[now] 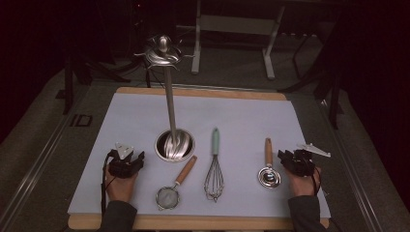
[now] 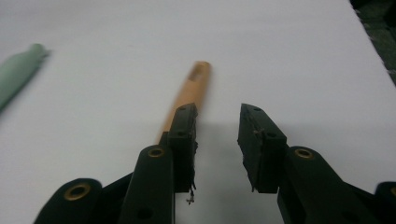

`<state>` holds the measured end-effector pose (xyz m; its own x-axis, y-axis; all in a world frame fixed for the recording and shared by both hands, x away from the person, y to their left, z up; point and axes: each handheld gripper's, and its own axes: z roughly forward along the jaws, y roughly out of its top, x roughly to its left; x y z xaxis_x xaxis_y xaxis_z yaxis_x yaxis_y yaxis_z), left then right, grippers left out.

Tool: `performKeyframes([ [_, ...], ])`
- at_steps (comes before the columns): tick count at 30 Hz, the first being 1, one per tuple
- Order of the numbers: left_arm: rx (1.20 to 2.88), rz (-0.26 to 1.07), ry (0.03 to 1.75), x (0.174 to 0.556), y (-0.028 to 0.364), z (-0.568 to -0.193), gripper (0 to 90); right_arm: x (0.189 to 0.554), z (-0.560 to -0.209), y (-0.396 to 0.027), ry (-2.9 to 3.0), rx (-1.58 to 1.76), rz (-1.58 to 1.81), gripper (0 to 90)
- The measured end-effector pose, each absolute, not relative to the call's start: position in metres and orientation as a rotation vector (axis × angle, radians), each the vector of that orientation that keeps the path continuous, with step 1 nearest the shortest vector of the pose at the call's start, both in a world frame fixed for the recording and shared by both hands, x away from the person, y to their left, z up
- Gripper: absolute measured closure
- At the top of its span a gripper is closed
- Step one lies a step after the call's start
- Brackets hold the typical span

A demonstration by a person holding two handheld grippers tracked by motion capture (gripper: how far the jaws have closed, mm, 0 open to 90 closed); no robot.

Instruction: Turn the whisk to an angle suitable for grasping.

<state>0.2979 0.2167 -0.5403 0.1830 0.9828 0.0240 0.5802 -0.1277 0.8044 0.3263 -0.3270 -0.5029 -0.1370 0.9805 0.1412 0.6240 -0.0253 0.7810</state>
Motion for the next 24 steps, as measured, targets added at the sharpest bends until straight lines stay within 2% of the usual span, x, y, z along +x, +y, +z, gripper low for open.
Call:
performKeyframes([
  [3, 1.793, 0.777, 1.473, 0.298, 0.216, -0.540, 54.8, 0.325, -0.496, -0.318, 1.817, 1.639, 1.030, 70.0],
  [11, 1.798, 0.784, 1.467, 0.297, 0.216, -0.540, 54.8, 0.327, -0.478, -0.286, 1.927, 1.545, 1.127, 71.4],
  [24, 1.808, 0.791, 1.461, 0.297, 0.215, -0.540, 54.6, 0.339, -0.476, -0.234, 2.103, 1.455, 1.119, 63.5],
])
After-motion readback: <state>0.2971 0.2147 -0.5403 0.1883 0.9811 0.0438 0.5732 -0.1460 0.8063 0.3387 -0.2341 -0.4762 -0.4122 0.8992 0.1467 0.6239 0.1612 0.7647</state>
